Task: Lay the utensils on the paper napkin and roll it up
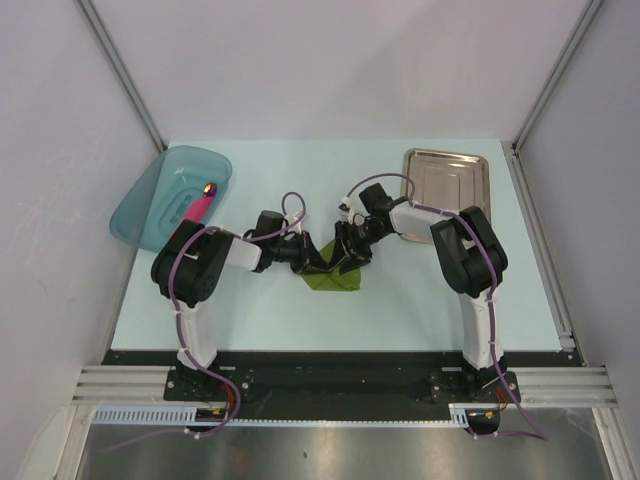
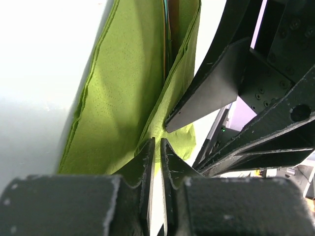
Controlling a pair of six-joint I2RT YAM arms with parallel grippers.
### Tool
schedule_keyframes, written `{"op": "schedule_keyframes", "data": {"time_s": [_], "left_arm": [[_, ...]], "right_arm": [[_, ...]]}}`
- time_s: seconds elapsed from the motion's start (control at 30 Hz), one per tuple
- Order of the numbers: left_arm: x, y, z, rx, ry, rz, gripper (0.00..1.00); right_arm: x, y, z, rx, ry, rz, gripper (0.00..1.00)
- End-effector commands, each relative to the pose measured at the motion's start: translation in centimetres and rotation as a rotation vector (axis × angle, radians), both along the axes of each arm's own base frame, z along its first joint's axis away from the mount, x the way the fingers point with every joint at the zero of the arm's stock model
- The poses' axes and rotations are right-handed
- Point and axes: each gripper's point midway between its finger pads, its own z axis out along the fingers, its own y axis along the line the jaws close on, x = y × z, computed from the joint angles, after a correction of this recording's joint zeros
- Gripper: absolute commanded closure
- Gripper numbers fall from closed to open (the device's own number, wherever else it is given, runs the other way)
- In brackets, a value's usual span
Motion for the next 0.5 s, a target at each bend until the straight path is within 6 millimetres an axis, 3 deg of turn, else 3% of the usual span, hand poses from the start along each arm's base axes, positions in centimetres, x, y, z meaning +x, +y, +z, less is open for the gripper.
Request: {"op": "schedule_keyframes", "data": {"time_s": [0.0,0.13,0.3,0.37,0.47], "left_arm": [[0.6,-0.8,1.3,-0.017,-0.076,-0.042,0.87],[0.6,-0.7,1.0,0.004,-0.076,-0.041,0.87],[0.6,-0.3,0.3,0.035,-0.068,-0.037,0.91],[0.6,-0.2,0.3,0.033,-0.068,-0.034,0.92],[0.5,-0.3,0.4,0.026,-0.068,-0.034,0.93]], "right_arm": [[0.8,0.5,0.8,0.016,-0.056,0.008,0.46],[0.9,0.7,1.3,0.032,-0.058,0.007,0.46],[1.4,0.6,5.0,0.089,-0.113,0.007,0.50],[1.5,0.2,6.5,0.107,-0.141,-0.003,0.55],[1.9,-1.4,6.5,0.086,-0.141,-0.041,0.64]]}}
